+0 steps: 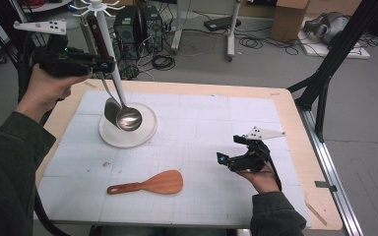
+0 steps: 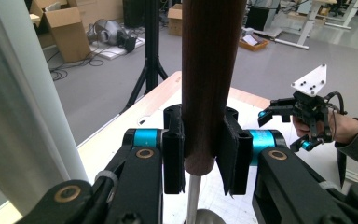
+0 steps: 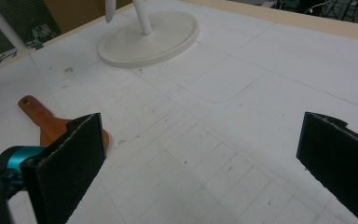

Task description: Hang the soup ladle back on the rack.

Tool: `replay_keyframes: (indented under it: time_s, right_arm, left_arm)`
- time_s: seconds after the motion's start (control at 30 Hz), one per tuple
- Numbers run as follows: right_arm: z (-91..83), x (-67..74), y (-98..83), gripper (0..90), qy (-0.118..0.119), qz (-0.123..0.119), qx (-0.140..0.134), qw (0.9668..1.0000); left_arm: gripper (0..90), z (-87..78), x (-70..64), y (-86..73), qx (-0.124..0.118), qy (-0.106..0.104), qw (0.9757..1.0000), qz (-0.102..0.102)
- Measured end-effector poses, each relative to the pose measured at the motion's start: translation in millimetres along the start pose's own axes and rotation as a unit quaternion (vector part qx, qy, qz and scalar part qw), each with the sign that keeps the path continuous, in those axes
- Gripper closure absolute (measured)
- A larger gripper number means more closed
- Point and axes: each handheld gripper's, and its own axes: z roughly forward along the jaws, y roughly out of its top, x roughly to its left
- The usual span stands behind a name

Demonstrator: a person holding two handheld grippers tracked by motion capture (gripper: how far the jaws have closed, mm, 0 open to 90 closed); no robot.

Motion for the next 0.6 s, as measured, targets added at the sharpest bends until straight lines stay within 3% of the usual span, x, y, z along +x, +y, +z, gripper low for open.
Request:
replay_keyframes:
  time_s: [0.6]
  right_arm:
    - [0.7, 1.5, 0.0, 0.4, 0.009, 0.003, -0.006, 0.9999]
  left_arm:
    - [73.3, 0.0, 12.2, 3.2, -0.004, 0.002, 0.9998, -0.017]
